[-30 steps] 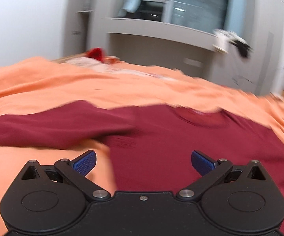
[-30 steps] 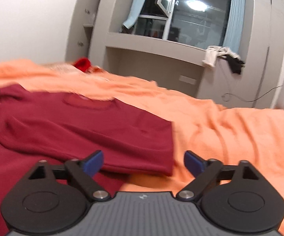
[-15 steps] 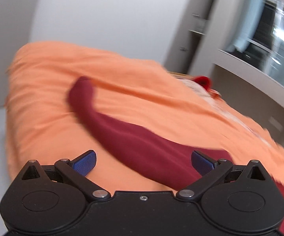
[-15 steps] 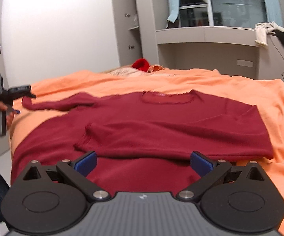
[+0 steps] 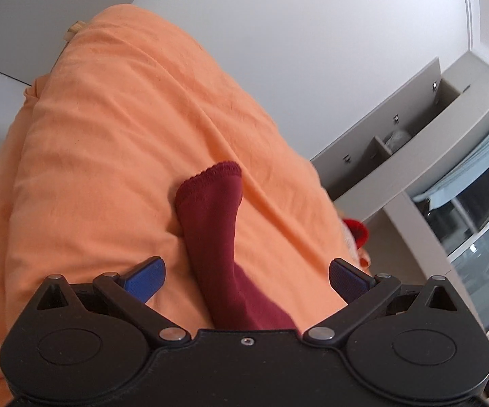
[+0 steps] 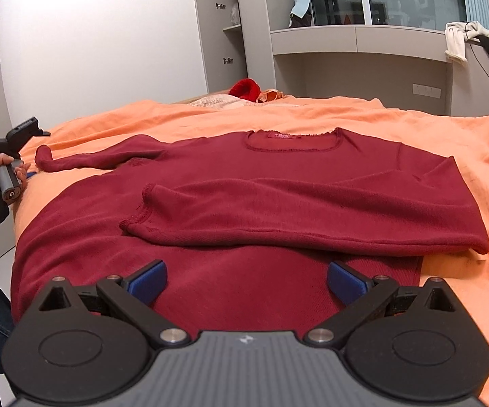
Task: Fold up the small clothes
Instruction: 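Move the left tool to the other sleeve cuff and grasp it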
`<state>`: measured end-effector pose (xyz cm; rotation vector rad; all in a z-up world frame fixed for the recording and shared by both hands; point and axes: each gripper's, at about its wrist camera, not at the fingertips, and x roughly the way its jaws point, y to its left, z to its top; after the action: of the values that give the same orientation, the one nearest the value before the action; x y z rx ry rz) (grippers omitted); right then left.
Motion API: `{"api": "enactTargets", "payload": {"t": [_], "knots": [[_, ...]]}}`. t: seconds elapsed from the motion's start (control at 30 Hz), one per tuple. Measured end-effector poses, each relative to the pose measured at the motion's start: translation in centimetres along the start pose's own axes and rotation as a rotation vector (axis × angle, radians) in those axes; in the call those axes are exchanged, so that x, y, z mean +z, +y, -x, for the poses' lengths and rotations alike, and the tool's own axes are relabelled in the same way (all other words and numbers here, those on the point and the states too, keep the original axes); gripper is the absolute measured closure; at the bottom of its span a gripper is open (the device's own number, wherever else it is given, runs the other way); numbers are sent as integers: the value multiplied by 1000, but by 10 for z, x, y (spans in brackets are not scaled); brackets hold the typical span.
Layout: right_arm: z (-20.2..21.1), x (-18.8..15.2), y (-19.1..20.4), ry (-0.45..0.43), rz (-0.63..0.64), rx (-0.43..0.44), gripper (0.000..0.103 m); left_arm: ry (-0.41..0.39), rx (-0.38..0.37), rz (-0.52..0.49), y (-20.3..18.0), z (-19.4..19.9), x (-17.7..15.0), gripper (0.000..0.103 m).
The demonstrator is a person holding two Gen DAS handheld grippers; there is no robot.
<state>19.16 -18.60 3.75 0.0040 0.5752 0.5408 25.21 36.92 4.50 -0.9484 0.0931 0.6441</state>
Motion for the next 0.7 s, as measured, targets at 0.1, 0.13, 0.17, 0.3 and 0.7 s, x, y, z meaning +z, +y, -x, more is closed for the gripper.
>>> {"api": "enactTargets", "payload": {"t": [0.1,0.13,0.17,0.3,0.7], "knots": [[-2,-1,1,7,5,-4,0,-11,-57,-5,-4,4,-2,1],[-3,-1,1,8,5,-5,0,-13,-79,-17,-8,4,-3,1],[-4,-1,2,8,6,-5,0,-12,-104,-35,-12,5,-6,1],[-5,-2,2,12,8,-6,0,-11,-159,-187,-42,13,-25,1],[-6,-3,2,17,17,-11,0,118,-281,-553,-104,21,-98,1]]}}
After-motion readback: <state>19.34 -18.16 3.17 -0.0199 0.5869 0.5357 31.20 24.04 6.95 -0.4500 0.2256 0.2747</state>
